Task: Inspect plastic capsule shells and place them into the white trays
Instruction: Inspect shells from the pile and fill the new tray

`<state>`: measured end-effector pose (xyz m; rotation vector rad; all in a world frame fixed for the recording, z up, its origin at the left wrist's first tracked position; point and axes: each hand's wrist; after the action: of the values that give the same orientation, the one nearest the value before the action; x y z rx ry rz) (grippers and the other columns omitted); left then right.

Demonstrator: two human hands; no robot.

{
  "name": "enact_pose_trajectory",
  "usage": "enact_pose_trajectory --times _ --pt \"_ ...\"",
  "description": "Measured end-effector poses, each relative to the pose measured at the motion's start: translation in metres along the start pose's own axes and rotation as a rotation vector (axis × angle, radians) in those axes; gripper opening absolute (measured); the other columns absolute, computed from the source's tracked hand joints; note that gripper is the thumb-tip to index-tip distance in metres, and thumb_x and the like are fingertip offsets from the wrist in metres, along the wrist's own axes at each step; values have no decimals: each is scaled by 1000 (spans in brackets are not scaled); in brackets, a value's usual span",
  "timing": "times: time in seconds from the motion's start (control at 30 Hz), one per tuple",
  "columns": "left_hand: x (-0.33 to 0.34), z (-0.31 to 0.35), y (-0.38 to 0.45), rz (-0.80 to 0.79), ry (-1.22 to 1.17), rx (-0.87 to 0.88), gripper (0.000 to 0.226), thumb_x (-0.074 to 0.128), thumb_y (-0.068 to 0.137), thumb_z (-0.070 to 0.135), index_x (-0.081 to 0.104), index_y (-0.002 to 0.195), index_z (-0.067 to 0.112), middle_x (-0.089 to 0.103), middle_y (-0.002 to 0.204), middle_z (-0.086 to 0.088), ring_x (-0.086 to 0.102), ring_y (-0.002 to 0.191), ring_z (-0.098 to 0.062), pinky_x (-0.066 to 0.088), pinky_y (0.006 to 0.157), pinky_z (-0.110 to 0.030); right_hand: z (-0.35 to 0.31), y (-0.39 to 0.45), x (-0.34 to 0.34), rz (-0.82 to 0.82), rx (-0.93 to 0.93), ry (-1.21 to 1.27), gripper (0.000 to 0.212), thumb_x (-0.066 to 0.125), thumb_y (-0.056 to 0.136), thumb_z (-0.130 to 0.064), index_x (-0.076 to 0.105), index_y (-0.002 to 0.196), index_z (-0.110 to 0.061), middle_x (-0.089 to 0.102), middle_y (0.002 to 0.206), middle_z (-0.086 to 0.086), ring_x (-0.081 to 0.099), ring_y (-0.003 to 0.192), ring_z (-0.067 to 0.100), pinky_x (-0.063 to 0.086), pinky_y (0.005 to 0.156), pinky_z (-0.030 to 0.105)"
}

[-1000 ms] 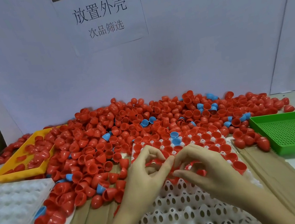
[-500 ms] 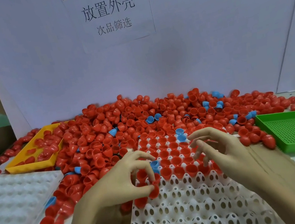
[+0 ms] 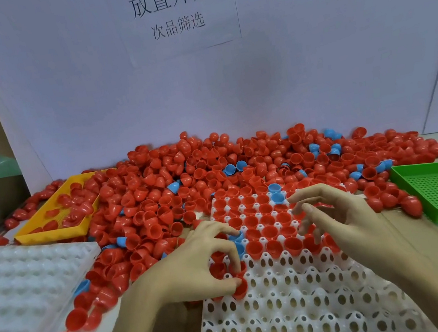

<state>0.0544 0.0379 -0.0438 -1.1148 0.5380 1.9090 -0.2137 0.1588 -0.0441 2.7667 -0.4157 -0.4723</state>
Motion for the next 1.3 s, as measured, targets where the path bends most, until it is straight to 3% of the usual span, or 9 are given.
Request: enact_pose_trajectory --times 0.13,0.23,0.33,0.5,0.63,0.73,0.9,1.1,1.3 --pt "-11 -5 -3 78 -86 48 12 74 90 46 72 102 47 47 140 37 43 136 3 40 108 -21 -2 0 0 5 12 11 21 58 104 -4 73 112 -16 76 98 2 75 78 23 63 68 34" --pt "-21 -19 -3 409 -186 34 12 71 98 26 74 97 38 71 113 21 66 113 -8 52 95 -21 -3 0 -1 14 23 37 22 58 104 -3 74 112 -15 76 97 4 74 76 24 63 66 33" --pt "-23 -42 -3 676 26 -137 19 65 99 13 69 99 31 70 97 17 66 95 -6 56 86 -31 -2 0 -2 18 22 39 22 58 104 -3 74 112 -17 76 97 4 75 76 25 62 66 32" --pt "-15 -70 0 662 251 -249 16 70 98 24 69 113 28 60 112 14 52 108 -11 46 97 -32 3 2 -1 23 5 40 23 58 104 -3 74 110 -19 76 98 2 75 74 27 59 61 29" --pt "-3 -78 9 538 321 -277 34 52 106 26 59 139 31 50 140 18 41 128 -8 30 105 -30 7 2 -1 19 -14 29 24 59 104 -4 74 110 -22 76 99 0 75 74 27 59 60 28" --pt "1 -81 14 491 304 -290 34 46 106 19 64 131 33 50 132 20 38 121 -5 26 103 -27 8 3 -1 21 -17 21 25 59 104 -5 74 110 -23 76 100 0 76 74 27 59 60 29" --pt "-1 -75 16 705 160 -225 32 60 97 -1 69 116 22 60 113 12 51 111 -9 43 105 -32 8 2 0 26 -12 13 24 59 104 -5 74 109 -24 76 100 -1 76 74 27 60 61 31" --pt "-8 -61 15 946 67 -96 34 73 93 0 69 123 17 65 120 10 60 114 -2 40 99 -4 7 2 -1 32 -9 20 24 59 104 -5 74 110 -23 76 99 -1 75 72 27 59 61 29" --pt "-2 -59 18 952 290 -225 25 77 91 9 73 115 15 66 117 4 56 113 -17 47 98 -31 6 3 -1 25 -5 20 23 59 105 -7 74 109 -23 76 98 -1 75 71 28 58 61 28"
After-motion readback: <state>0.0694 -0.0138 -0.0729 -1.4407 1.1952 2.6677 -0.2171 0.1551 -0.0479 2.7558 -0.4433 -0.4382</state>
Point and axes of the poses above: each hand's wrist, its own y-axis towards the middle knuckle, its own x-axis out of the palm, z = x × y
